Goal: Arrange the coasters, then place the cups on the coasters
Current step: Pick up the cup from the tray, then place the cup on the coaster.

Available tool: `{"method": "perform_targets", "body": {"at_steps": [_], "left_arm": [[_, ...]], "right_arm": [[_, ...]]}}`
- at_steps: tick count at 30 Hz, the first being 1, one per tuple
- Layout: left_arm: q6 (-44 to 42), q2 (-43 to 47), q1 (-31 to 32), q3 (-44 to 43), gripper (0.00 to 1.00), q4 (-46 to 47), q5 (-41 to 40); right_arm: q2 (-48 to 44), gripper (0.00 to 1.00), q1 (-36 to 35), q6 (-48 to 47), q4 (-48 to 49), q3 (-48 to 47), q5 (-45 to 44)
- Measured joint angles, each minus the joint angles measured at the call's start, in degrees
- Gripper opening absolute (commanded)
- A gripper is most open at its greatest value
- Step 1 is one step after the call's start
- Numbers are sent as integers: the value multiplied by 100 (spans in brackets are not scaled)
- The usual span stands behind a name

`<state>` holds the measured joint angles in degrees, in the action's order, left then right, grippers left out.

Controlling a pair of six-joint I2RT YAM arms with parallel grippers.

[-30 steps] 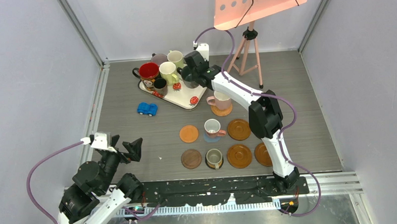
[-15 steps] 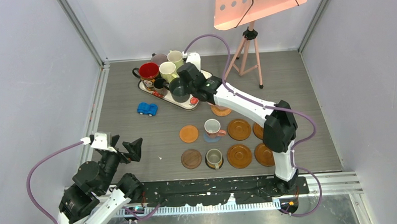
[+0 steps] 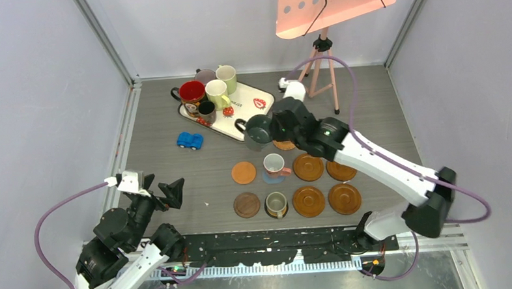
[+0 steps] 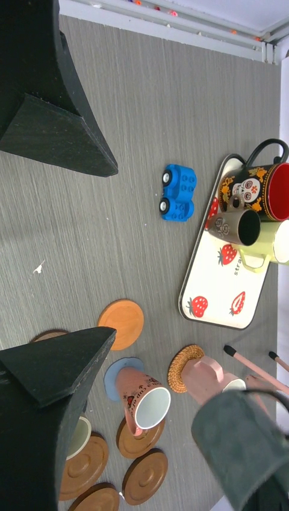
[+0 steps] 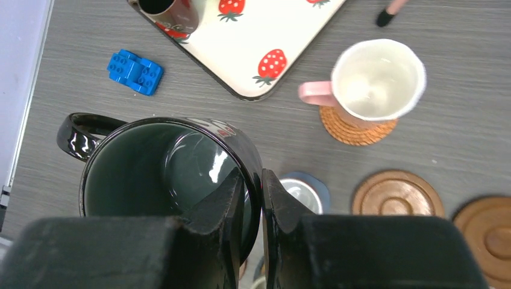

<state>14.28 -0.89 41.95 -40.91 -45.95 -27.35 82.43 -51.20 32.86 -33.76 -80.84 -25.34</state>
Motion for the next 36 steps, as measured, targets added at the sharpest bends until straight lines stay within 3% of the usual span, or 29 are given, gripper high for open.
{"method": "perform_targets", "body": {"at_steps": [12, 21, 36], "left_arm": [[-2, -2, 0, 0, 99, 9, 31], [0, -24, 0, 0, 99, 9, 46], [-2, -42, 0, 0, 99, 20, 105]], "right_arm": [[-2142, 5, 734, 446, -1268, 750, -463], [-2472, 5, 1698, 636, -1880, 1346, -560], [-2621, 5, 2914, 1156, -2081, 2435, -737]]}}
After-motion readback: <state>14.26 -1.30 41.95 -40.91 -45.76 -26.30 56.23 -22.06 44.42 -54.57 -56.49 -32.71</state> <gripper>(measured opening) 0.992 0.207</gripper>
